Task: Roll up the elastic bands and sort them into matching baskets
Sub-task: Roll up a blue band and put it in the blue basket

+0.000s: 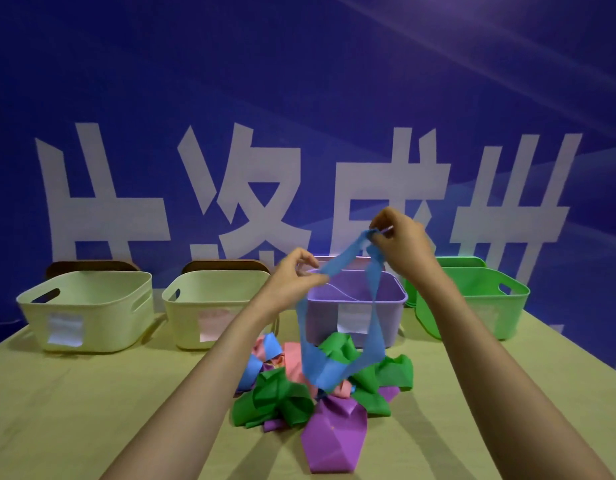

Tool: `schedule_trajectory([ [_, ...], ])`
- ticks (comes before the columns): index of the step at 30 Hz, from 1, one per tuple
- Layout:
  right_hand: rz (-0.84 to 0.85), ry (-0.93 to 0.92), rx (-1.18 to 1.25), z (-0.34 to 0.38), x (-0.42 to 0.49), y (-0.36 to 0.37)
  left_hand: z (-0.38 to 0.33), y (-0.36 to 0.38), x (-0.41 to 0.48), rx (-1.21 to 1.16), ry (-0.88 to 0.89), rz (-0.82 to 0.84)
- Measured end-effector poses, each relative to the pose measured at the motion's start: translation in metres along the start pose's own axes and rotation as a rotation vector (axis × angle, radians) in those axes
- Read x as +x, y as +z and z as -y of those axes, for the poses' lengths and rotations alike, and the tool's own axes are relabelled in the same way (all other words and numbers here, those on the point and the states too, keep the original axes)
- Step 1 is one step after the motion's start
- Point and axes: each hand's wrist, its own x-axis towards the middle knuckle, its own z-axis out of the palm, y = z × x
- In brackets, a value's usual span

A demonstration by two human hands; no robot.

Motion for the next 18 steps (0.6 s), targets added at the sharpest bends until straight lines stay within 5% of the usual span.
schedule_trajectory([
  [3, 0.017, -0.007, 0.233, 0.005, -0.002, 0.009, -0.01, 0.009, -0.01, -0.13, -0.058, 0.309],
  [10, 0.06, -0.002, 0.405, 0.011, -0.004, 0.011, -0.034, 0.016, 0.01, -0.343, 0.061, -0.037],
  [18, 0.139, 0.024, 0.564, 0.006, -0.007, -0.001, -0.048, 0.015, 0.009, -0.513, 0.009, -0.074],
])
